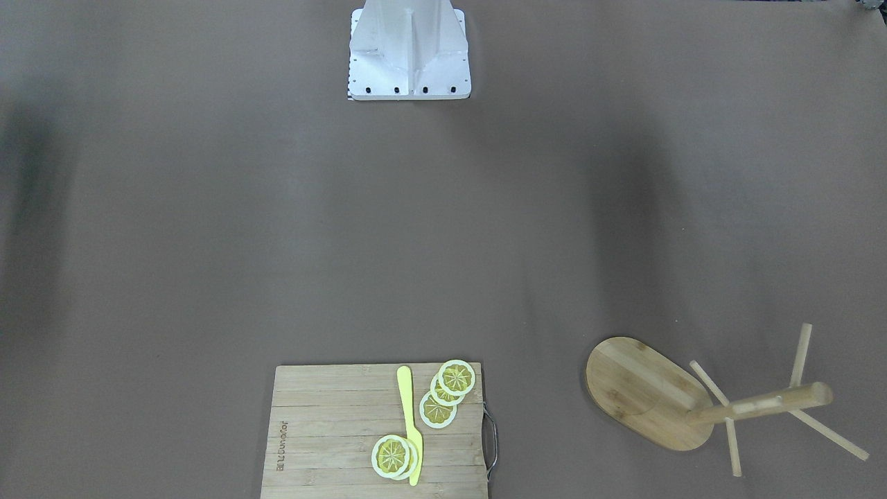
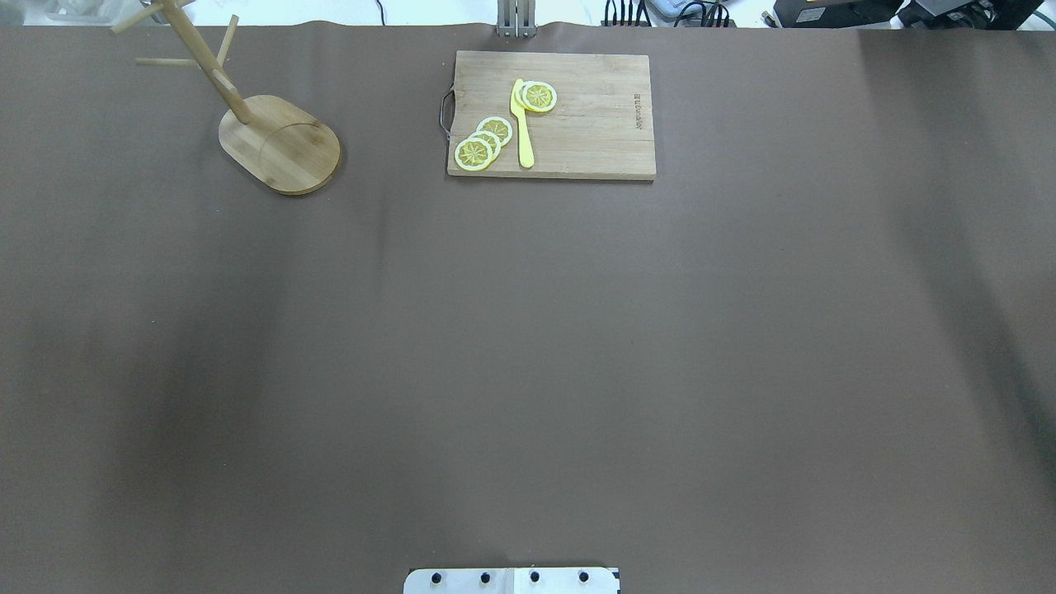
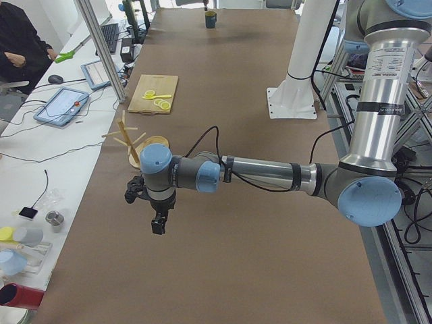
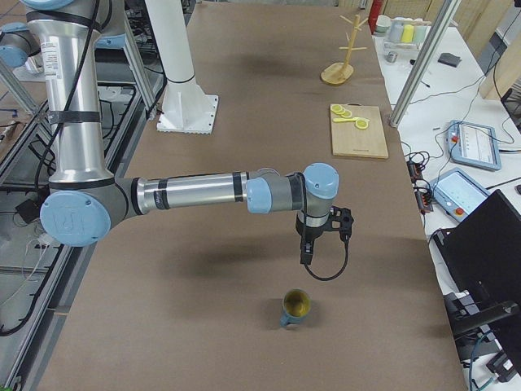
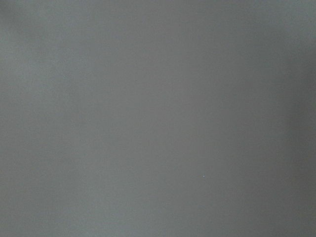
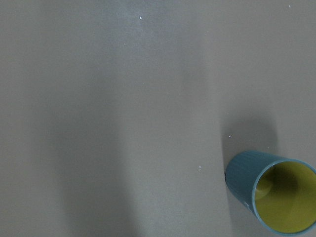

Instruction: Hang cup on storage rack

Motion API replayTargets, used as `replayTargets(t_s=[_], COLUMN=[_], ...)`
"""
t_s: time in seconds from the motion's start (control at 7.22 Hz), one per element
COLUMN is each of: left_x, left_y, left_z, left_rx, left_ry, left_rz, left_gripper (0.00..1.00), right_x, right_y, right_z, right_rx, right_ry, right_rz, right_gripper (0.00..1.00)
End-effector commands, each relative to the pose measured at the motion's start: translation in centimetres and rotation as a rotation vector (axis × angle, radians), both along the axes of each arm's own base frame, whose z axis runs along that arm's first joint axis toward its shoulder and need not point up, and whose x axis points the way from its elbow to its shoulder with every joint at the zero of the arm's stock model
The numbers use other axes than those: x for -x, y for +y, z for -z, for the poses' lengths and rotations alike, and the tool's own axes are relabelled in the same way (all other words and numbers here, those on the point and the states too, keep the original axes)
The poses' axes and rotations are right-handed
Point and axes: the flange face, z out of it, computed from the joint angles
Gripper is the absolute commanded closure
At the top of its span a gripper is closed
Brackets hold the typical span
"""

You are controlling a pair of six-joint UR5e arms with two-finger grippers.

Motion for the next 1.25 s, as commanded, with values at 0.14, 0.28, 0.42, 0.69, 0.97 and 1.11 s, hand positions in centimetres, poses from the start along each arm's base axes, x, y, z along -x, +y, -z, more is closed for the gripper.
replayTargets(t_s=[0.14,0.28,0.42,0.69,0.97,1.11], left_x=[-0.05,-0.04,-0.04,-0.13,-0.14,-0.21], left_y=[0.0,-0.02,-0.01,-0.15,-0.21,-0.28], left_z=[0.06,0.07,-0.08,0.01,0.07,0.15], left_rx=[-0.001,-0.003,0.0,-0.001,-0.002,-0.003], left_ry=[0.001,0.0,0.0,0.0,0.0,-0.002], left_rz=[-0.001,-0.001,-0.001,-0.002,-0.004,-0.004], left_gripper=[0.01,0.01,0.01,0.01,0.01,0.01], right_x=[0.09,0.09,0.17,0.33,0.34,0.34], right_y=[0.0,0.0,0.0,-0.02,-0.09,-0.09], right_z=[0.06,0.06,-0.02,0.08,0.31,0.31], right_rx=[-0.001,-0.001,0.001,-0.002,-0.008,-0.007], right_ry=[-0.002,-0.002,-0.002,-0.002,-0.002,-0.003], right_rz=[0.002,0.002,0.003,0.006,0.007,0.006], right_gripper=[0.0,0.0,0.0,0.0,0.0,0.0])
